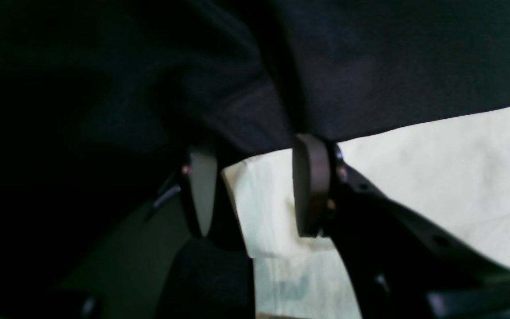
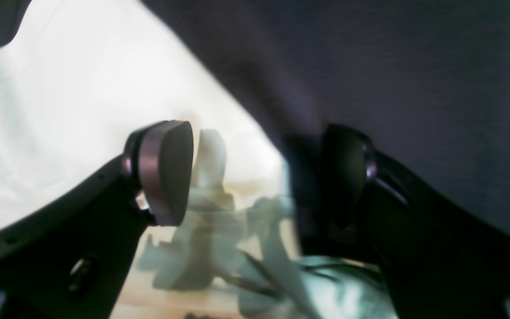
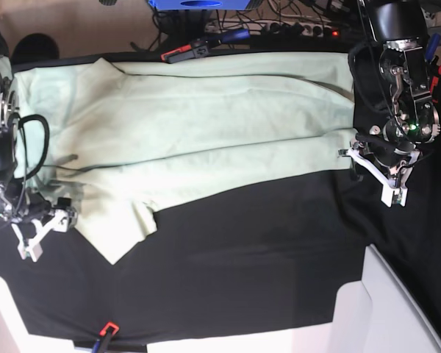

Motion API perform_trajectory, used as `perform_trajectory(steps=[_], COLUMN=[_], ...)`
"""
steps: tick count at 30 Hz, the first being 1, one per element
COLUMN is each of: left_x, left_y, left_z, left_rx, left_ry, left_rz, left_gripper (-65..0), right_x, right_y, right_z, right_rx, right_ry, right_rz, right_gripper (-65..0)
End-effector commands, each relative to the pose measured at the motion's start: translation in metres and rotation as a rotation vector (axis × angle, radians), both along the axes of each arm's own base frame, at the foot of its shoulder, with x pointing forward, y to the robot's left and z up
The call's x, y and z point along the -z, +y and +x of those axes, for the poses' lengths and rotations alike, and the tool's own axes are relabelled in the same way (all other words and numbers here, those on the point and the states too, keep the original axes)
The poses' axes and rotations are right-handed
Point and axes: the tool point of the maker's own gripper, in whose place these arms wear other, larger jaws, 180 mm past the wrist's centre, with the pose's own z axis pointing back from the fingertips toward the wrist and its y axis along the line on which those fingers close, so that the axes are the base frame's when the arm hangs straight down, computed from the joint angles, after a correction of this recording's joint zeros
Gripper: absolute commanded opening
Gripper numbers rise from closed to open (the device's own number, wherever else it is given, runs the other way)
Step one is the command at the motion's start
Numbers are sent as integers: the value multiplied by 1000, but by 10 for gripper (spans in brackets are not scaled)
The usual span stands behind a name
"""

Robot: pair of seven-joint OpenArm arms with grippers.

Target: Fold the T-shirt properly

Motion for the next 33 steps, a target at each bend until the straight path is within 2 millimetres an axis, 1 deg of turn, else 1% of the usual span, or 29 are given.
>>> perform_trajectory(steps=[1, 5, 12, 19, 21, 23, 25, 27, 29, 33], left_x=[-14, -14, -13, -13, -13, -13, -13, -13, -13, -13], left_y=[5, 5, 5, 5, 5, 5, 5, 5, 5, 5], left_z=[10, 10, 10, 10, 10, 10, 10, 10, 10, 9], left_rx=[0, 0, 0, 0, 0, 0, 0, 0, 0, -1], left_ry=[-52, -51, -49, -49, -49, -49, -49, -49, -49, -48], left_rz=[11, 10, 10, 10, 10, 10, 10, 10, 10, 10], left_gripper=[-371, -371, -371, -371, -371, -371, -371, -371, -371, -363], right_x=[-20, -12, -1, 0, 0, 0, 1, 1, 1, 0], right_y=[-15, -15, -10, -10, -10, -9, -3, -3, -3, -3], right_z=[18, 9, -2, -3, -3, -3, -2, -2, -2, -1], right_rx=[15, 15, 12, 12, 12, 12, 7, 6, 10, 12], right_ry=[-65, -43, -19, -18, -18, -18, -18, -18, -19, -23], right_rz=[-19, -19, -12, -12, -12, -10, -3, -1, 1, 2], right_gripper=[-209, -210, -216, -221, -271, -361, -463, -561, -643, -647])
